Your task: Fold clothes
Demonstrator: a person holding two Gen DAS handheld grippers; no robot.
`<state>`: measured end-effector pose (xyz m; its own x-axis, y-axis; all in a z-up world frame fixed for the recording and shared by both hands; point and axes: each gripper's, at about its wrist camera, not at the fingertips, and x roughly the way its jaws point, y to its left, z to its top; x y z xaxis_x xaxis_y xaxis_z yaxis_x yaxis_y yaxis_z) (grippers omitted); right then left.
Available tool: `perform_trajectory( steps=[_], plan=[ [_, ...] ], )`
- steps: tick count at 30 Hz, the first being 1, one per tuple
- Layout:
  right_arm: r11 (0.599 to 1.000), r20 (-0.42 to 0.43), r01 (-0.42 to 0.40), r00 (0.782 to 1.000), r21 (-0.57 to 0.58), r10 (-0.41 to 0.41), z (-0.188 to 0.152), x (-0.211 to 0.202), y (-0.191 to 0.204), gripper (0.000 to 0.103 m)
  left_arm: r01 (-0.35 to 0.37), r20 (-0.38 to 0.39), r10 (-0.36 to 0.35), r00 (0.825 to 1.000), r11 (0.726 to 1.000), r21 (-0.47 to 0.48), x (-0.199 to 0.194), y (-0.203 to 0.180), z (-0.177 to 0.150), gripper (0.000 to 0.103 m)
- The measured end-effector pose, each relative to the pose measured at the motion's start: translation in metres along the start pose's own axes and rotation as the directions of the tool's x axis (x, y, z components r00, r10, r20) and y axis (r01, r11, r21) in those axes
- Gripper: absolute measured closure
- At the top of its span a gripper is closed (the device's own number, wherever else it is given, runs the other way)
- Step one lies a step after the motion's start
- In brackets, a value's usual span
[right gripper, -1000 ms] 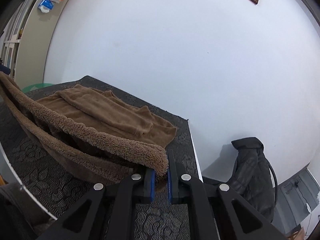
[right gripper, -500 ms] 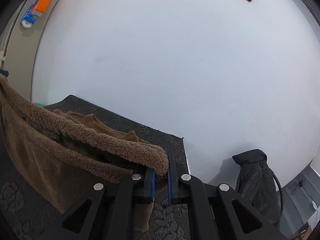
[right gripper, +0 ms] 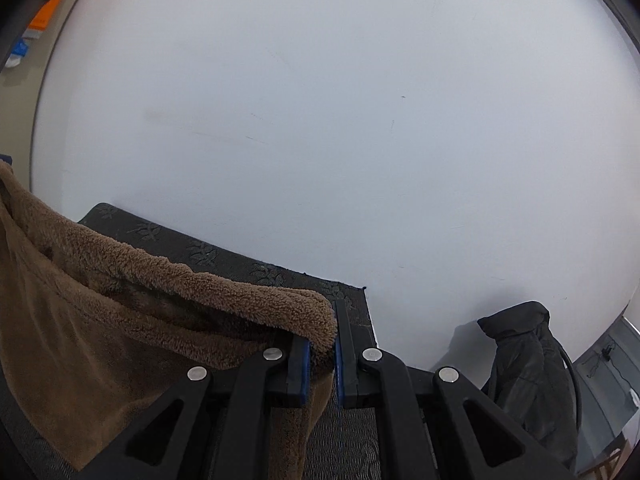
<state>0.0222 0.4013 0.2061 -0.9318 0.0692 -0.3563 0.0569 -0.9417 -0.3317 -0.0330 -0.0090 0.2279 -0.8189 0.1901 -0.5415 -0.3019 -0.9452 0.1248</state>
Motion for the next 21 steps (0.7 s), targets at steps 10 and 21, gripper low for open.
perform_trajectory(
  steps=[10,21],
  plan=[
    [0.999,-0.104,-0.004,0.995,0.032,0.007,0.013,0.108,0.013,0.094,-0.019,-0.113,0.013,0.993,0.998,-0.053,0.117,0.023,0.020,0.055],
    [0.999,-0.268,-0.035,0.962,0.040,0.044,0.000,0.212,0.029,0.094,-0.050,-0.262,0.037,0.964,0.998,-0.043,0.220,0.031,0.002,0.055]
  ],
)
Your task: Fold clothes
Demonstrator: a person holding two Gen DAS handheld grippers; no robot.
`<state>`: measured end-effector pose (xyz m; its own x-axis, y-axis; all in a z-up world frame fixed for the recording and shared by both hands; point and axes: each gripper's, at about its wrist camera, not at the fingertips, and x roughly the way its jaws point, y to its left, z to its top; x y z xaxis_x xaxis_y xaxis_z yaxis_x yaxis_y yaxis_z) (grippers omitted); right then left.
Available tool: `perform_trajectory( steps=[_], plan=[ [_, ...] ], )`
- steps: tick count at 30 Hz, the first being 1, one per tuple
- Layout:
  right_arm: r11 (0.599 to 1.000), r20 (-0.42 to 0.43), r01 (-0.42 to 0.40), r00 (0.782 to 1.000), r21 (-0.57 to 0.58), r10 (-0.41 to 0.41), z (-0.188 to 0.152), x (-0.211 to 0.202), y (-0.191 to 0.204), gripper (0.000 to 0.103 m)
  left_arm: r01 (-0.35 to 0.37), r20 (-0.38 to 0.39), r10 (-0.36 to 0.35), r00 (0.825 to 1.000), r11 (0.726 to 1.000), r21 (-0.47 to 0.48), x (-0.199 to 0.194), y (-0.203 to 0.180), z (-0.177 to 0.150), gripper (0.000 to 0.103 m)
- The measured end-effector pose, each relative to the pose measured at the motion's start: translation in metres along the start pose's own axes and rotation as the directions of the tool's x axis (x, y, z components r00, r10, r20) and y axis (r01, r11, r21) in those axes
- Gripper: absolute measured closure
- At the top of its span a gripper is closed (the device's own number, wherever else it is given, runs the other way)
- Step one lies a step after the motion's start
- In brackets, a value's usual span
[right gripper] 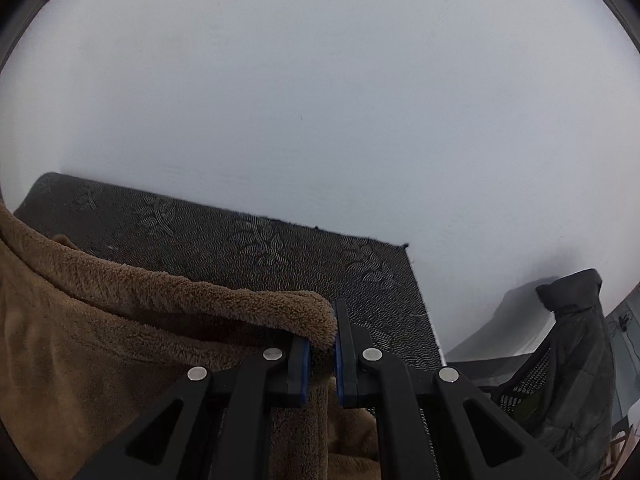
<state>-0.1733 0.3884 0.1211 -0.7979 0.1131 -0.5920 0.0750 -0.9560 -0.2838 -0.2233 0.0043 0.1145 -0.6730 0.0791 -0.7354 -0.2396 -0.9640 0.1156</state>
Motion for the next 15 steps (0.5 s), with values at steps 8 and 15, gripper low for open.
perform_trajectory(
  steps=[8,15],
  plan=[
    [0.999,-0.123,-0.019,0.992,-0.030,0.015,-0.011,0.053,0.015,0.094,-0.003,-0.083,0.004,0.997,1.000,0.013,0.047,-0.004,-0.008,0.047],
    [0.998,-0.242,-0.070,0.968,-0.001,0.068,-0.015,0.088,0.012,0.090,-0.029,-0.112,0.029,0.993,1.000,-0.004,0.062,-0.001,-0.017,0.020]
  ],
)
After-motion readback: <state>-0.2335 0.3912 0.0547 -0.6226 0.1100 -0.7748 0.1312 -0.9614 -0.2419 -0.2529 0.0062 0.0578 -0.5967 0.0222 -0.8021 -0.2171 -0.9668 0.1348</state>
